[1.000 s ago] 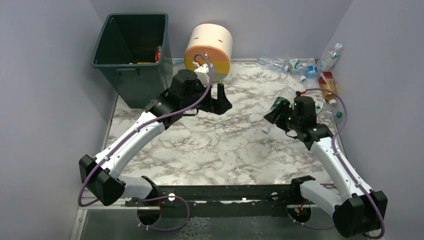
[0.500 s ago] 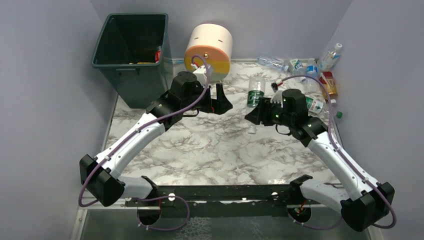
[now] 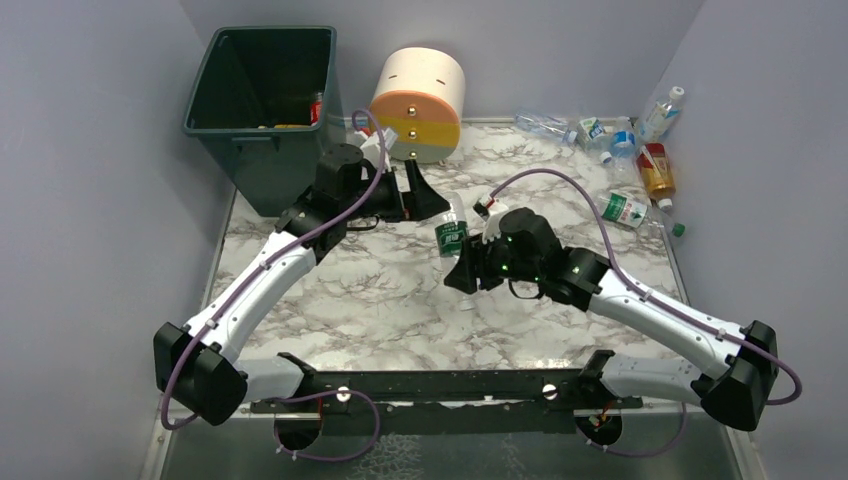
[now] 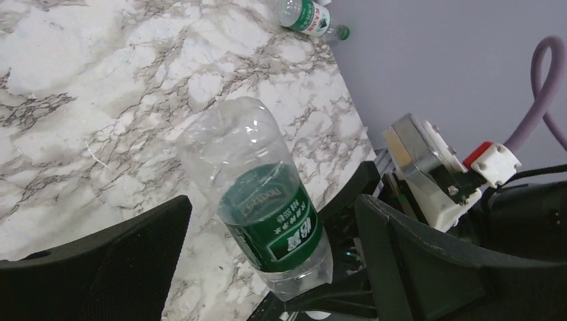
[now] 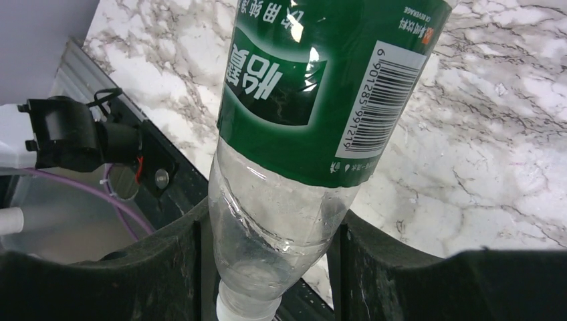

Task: Put the plastic bottles in the bin
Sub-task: Pick up the plastic bottle at the center of the board.

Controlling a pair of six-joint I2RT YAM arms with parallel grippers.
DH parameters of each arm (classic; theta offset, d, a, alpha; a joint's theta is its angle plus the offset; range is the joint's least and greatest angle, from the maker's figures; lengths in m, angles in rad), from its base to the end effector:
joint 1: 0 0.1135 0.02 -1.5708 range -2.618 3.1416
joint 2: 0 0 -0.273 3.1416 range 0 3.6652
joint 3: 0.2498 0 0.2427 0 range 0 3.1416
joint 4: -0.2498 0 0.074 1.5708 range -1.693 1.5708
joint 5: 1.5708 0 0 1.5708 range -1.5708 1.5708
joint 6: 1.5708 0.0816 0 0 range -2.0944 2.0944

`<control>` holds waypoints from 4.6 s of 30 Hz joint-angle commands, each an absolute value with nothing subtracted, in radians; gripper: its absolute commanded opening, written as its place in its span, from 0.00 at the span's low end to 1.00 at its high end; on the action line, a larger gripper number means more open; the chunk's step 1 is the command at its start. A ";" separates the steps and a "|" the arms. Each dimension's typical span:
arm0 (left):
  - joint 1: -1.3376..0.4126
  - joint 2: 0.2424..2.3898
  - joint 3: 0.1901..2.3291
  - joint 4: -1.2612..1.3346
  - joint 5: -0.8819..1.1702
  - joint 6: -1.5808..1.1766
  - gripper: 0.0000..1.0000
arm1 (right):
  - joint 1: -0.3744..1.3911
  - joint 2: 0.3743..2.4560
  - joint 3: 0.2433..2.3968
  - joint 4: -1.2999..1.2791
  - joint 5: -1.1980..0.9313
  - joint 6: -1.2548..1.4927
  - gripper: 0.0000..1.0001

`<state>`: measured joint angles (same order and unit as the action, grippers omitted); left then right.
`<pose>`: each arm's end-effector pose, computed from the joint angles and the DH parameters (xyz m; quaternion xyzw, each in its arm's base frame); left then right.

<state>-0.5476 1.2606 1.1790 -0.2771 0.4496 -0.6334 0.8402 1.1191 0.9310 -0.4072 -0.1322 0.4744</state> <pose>0.2497 -0.1938 0.3623 0.0925 0.8059 -0.4614 0.3593 0.1730 0.2092 0.2872 -0.1908 0.8611 0.3319 0.3345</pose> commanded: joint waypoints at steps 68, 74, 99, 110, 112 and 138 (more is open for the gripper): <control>-0.440 1.177 1.005 -0.159 0.608 -0.732 0.53 | 1.087 1.262 1.115 -0.321 0.084 0.527 0.57; -0.439 1.182 1.011 -0.160 0.603 -0.729 0.53 | 1.087 1.246 1.104 -0.323 0.074 0.539 0.68; -0.298 1.428 1.552 -0.344 0.578 -0.587 0.52 | 1.088 0.894 1.014 -0.535 0.106 0.698 0.99; 0.016 1.627 1.941 -0.232 0.636 -0.688 0.52 | 1.087 0.845 0.927 -0.521 0.078 0.735 0.99; 0.074 1.638 1.960 -0.134 0.658 -0.759 0.52 | 1.087 0.847 0.911 -0.512 0.066 0.740 0.99; 0.458 1.577 1.778 0.363 0.565 -0.992 0.53 | 1.088 0.825 0.815 -0.503 -0.017 0.772 0.99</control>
